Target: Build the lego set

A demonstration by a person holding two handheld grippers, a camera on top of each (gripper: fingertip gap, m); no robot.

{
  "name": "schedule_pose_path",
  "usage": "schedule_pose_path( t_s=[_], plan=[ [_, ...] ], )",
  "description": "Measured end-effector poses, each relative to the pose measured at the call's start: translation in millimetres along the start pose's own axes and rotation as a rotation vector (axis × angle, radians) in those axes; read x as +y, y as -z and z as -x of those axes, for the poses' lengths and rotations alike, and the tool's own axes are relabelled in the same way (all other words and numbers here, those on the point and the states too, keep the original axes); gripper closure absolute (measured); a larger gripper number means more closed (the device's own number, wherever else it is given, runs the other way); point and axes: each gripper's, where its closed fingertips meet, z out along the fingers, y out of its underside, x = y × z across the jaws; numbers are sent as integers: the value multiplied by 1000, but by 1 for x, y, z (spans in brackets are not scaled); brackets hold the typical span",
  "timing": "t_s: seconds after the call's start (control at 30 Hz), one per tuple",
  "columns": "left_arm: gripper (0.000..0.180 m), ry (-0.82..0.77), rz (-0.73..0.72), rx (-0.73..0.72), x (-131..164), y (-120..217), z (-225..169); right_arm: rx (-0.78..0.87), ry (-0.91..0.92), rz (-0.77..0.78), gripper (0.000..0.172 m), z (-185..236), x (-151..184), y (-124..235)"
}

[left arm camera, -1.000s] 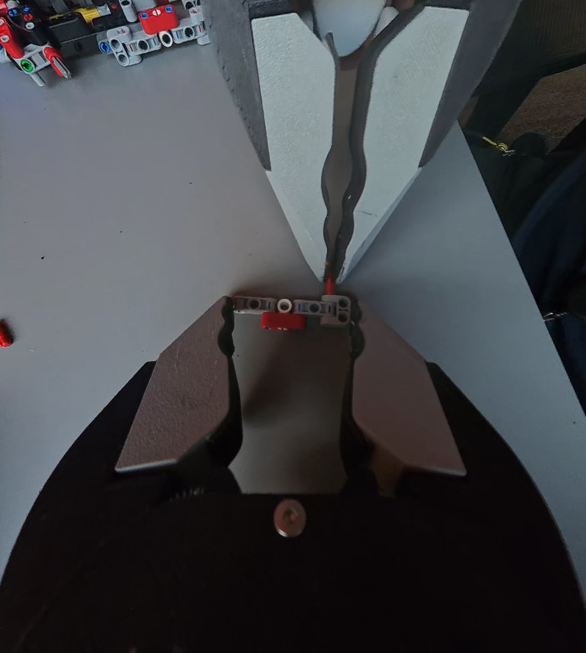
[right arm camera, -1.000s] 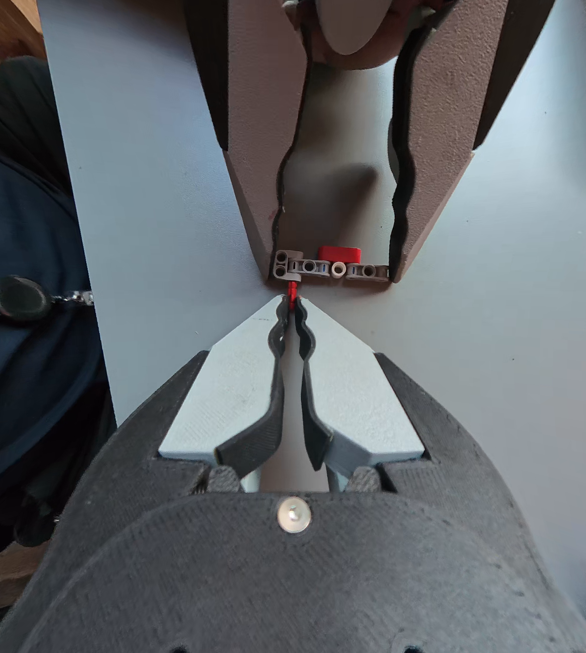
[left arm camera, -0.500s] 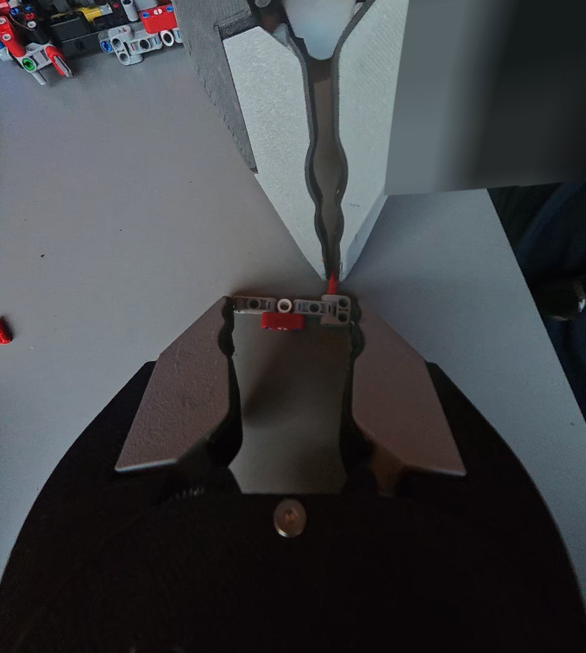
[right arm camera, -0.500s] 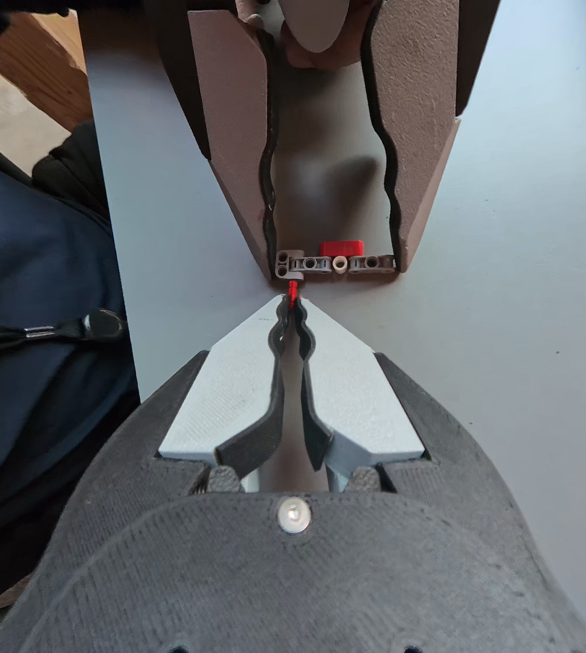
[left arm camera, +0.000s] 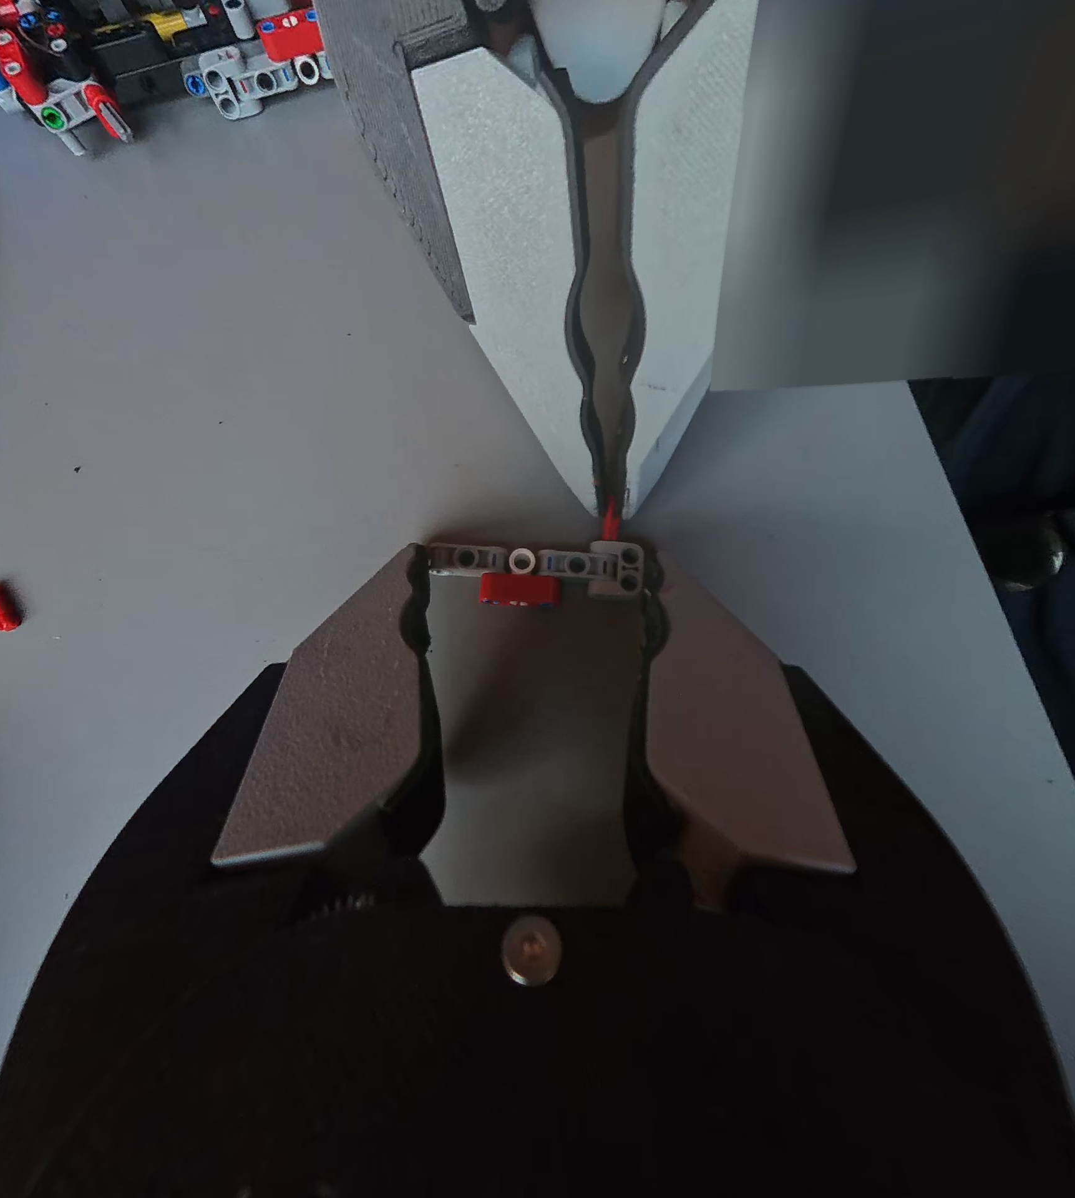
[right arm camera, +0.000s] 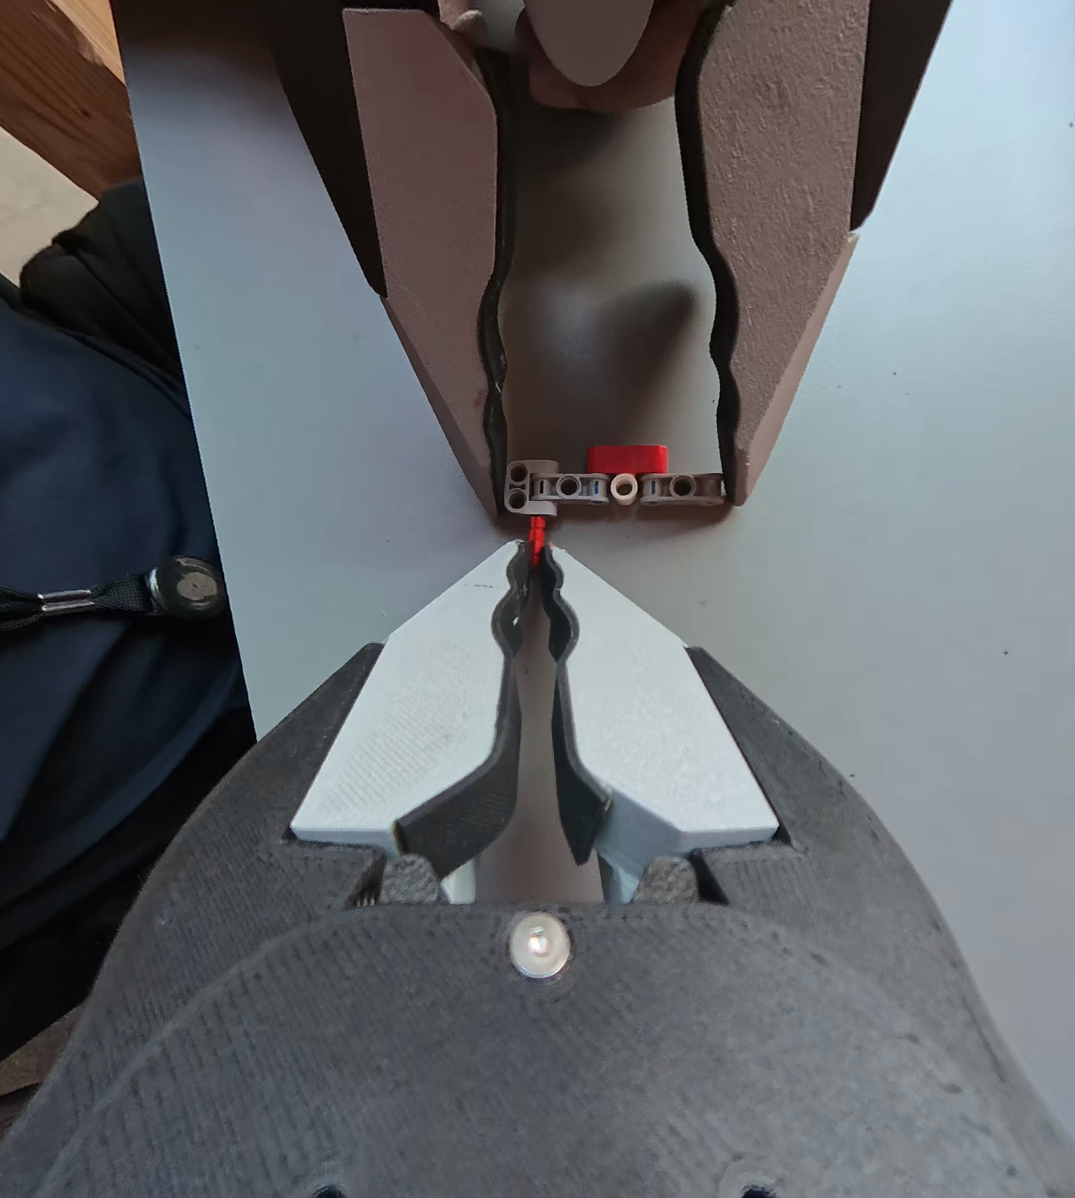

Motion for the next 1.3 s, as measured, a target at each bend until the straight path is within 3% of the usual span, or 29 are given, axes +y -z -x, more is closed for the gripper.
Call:
schedule_pose_path(
  t_s=[0.63, 1.07, 1.3],
  plan=[
    [116, 3, 0, 0, 0, 0, 0, 48, 35, 69, 172, -2, 0, 0],
    [116, 34, -1, -14, -1, -1, 1, 186, 325, 62, 171, -5, 0, 0],
    [116, 44, 0, -23, -1, -1, 1, 254, 349, 34, 172, -6, -1, 0]
  ],
)
